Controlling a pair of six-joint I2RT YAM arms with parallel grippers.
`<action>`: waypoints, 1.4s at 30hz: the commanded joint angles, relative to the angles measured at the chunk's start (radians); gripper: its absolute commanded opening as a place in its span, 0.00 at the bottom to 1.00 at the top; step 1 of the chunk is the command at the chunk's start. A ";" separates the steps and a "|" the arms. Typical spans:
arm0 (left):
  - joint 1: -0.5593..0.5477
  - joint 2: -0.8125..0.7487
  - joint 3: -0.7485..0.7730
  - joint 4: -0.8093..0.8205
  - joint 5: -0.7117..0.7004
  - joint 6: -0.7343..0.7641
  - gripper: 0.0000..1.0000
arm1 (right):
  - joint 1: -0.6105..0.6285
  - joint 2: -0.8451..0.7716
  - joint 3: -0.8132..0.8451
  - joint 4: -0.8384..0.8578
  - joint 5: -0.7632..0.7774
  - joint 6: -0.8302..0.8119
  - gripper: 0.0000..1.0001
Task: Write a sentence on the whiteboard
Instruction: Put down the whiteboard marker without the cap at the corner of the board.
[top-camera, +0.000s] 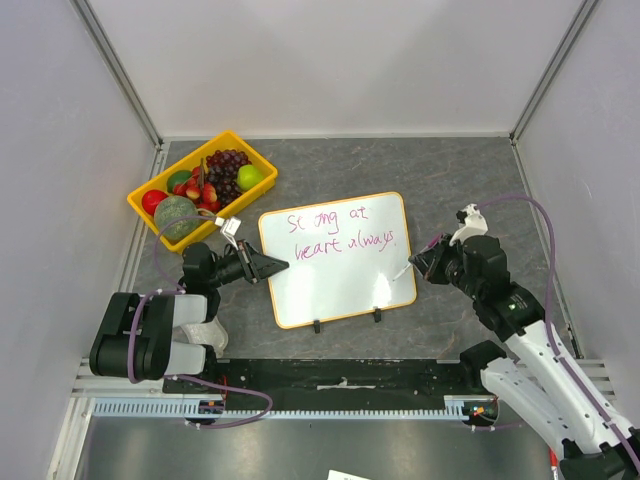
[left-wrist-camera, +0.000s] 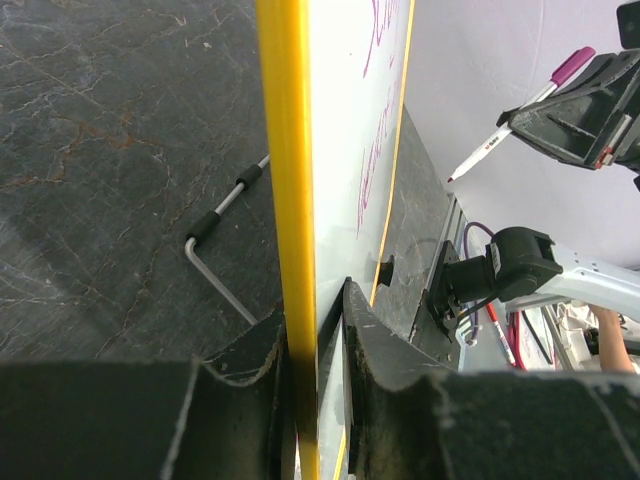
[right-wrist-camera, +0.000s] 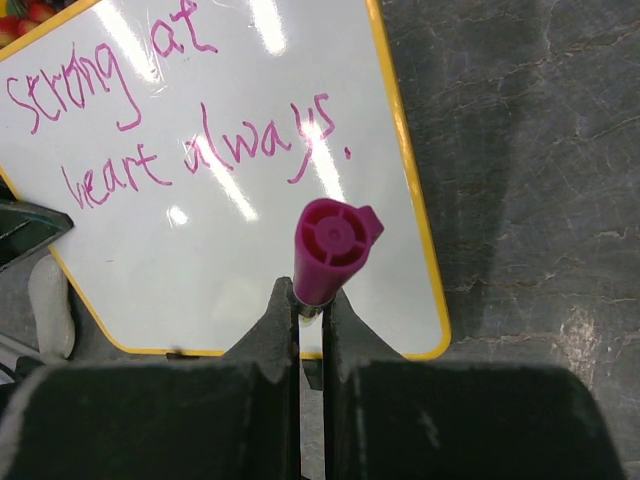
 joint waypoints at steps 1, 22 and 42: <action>-0.002 0.010 0.000 0.013 -0.047 0.068 0.02 | -0.005 0.015 0.066 -0.080 -0.051 0.053 0.00; -0.001 0.008 -0.006 0.029 -0.059 0.059 0.02 | -0.003 -0.048 -0.087 -0.258 -0.208 0.252 0.00; -0.001 -0.019 -0.009 0.011 -0.061 0.067 0.04 | -0.003 -0.009 -0.201 -0.266 -0.186 0.289 0.00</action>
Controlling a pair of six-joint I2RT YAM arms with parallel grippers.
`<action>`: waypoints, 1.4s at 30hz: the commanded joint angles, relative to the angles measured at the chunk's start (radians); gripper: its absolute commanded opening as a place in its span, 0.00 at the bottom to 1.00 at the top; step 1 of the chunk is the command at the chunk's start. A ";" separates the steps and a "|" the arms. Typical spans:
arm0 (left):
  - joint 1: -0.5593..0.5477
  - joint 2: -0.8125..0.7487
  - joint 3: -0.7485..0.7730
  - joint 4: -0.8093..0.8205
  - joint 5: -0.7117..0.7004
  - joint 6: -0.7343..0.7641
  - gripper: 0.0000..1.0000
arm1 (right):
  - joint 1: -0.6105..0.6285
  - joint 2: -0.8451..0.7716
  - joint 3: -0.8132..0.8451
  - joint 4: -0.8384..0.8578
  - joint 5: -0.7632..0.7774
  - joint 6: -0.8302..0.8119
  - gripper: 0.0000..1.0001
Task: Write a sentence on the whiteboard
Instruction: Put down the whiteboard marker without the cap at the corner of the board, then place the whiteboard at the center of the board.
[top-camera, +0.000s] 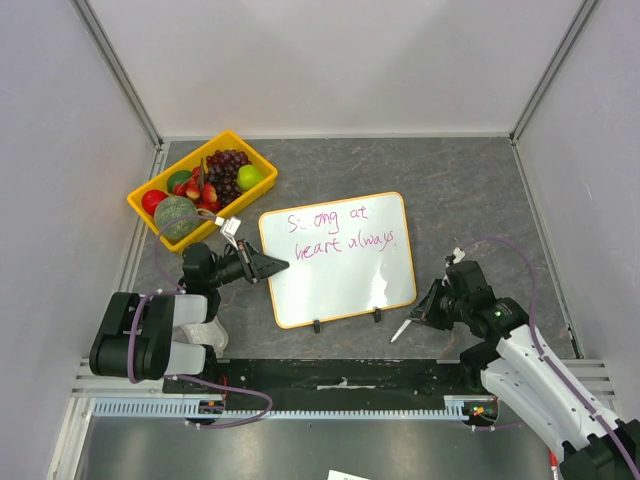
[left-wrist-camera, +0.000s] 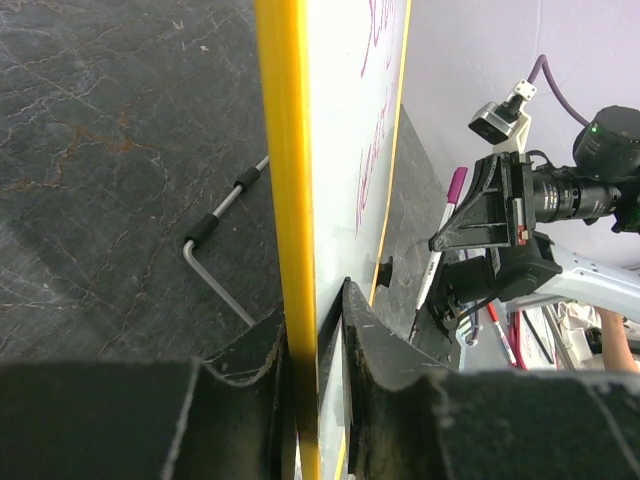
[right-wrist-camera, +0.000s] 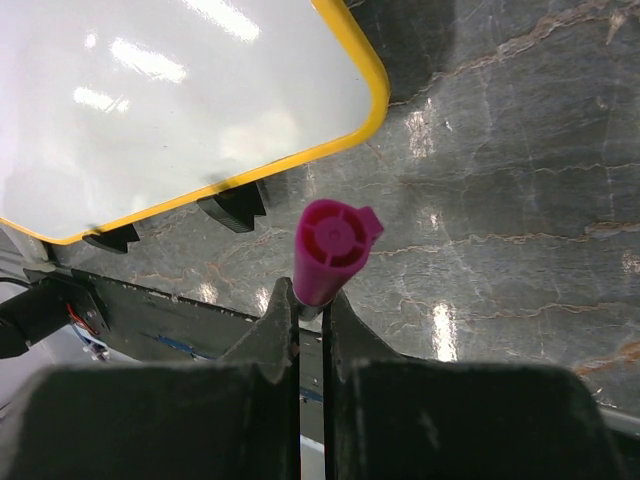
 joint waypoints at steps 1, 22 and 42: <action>-0.002 -0.026 -0.009 -0.008 -0.061 0.072 0.04 | -0.005 -0.005 -0.009 0.023 0.007 0.029 0.00; -0.002 -0.062 -0.026 -0.030 -0.124 0.092 0.06 | -0.003 0.038 -0.010 0.121 -0.013 0.025 0.85; -0.001 -0.311 -0.069 -0.217 -0.249 0.131 0.66 | -0.004 0.085 0.136 0.135 0.065 -0.122 0.98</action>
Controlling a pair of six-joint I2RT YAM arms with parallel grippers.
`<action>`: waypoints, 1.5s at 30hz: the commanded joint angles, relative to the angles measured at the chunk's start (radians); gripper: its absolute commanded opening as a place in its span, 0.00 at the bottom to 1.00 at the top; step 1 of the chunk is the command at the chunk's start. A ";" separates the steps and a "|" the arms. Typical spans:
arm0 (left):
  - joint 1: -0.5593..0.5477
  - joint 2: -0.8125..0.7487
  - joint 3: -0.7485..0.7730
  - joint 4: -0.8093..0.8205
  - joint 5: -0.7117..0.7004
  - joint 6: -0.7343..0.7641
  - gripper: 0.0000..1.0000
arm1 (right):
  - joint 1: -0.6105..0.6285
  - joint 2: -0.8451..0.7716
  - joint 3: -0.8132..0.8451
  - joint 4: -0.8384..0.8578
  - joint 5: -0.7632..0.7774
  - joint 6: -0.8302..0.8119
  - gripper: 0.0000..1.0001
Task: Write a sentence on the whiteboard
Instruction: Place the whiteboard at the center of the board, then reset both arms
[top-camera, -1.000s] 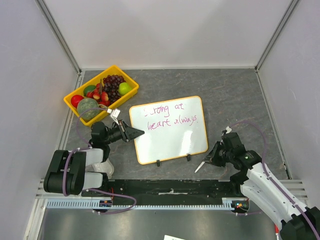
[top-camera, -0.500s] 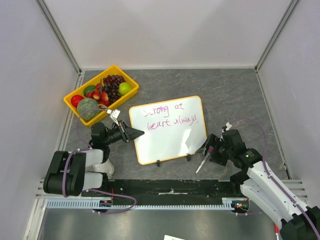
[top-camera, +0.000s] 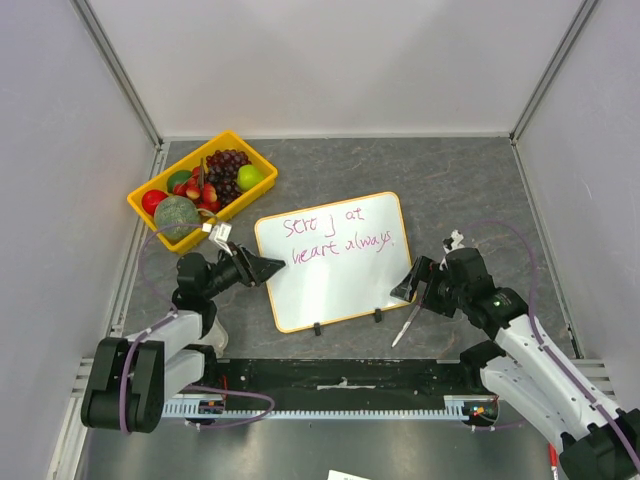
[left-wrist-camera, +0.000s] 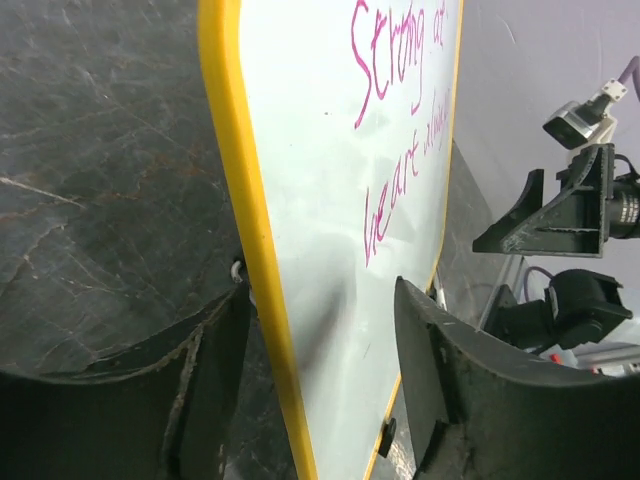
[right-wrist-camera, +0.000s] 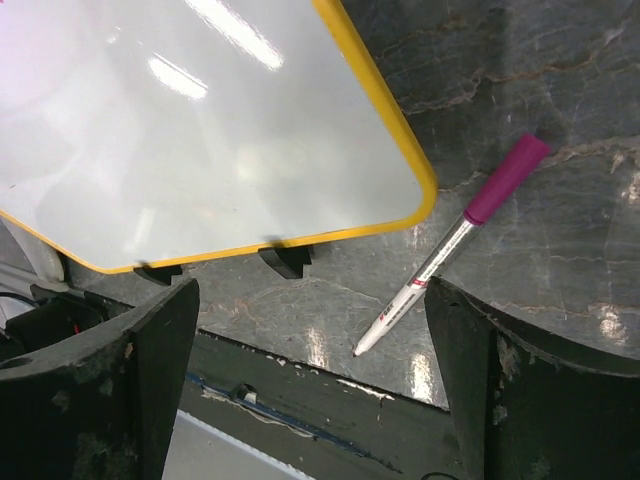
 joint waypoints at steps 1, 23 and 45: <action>0.003 -0.071 0.001 -0.065 -0.086 0.059 0.69 | -0.005 0.029 0.072 0.035 0.026 -0.068 0.98; 0.003 -0.419 0.074 -0.527 -0.339 -0.032 0.94 | -0.005 0.082 0.138 0.067 0.032 -0.154 0.98; 0.002 -0.517 0.292 -0.927 -0.394 0.019 0.95 | -0.003 0.077 0.141 0.074 0.047 -0.166 0.98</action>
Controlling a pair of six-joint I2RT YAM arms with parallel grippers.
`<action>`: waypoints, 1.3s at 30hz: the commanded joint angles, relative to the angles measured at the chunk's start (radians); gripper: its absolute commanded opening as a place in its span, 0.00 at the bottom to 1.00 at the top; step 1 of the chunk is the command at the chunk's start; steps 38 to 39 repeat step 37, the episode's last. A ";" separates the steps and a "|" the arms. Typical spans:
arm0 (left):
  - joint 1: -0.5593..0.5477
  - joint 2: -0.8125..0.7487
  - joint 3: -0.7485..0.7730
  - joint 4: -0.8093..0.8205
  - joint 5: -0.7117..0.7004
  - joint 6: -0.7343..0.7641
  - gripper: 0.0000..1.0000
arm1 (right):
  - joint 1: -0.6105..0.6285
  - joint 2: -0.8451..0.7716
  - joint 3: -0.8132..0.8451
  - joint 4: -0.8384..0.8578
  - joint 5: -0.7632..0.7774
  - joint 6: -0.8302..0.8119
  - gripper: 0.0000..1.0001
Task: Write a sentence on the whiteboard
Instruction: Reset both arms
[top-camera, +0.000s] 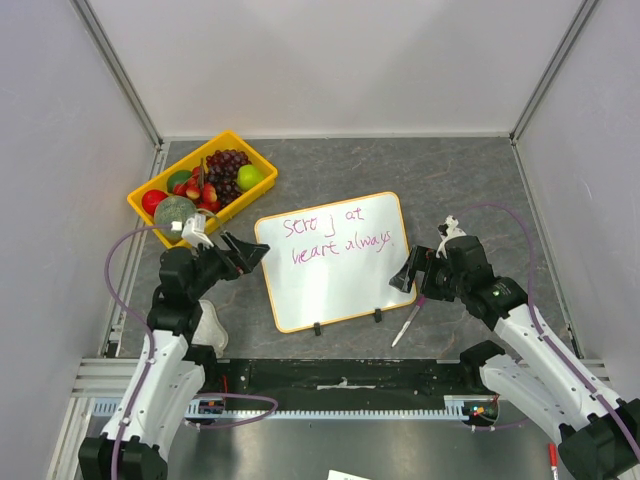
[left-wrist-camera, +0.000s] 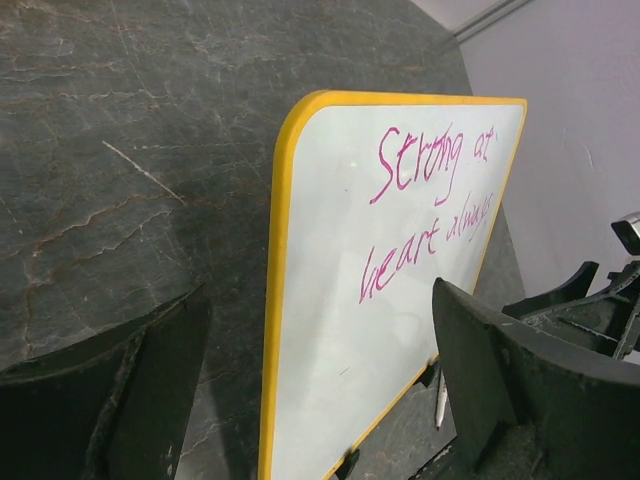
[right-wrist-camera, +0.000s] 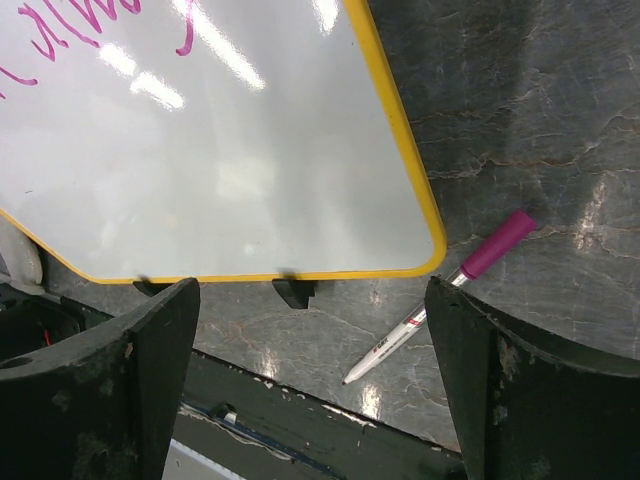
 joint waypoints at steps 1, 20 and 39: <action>0.002 -0.013 0.083 -0.118 -0.036 0.033 0.95 | -0.005 -0.004 0.044 0.030 0.018 -0.023 0.98; 0.003 0.120 0.325 -0.479 -0.251 0.059 0.96 | -0.005 0.106 0.188 0.024 0.150 -0.103 0.98; 0.003 0.226 0.356 -0.404 -0.542 0.099 0.95 | -0.003 0.061 0.167 0.407 0.666 -0.403 0.98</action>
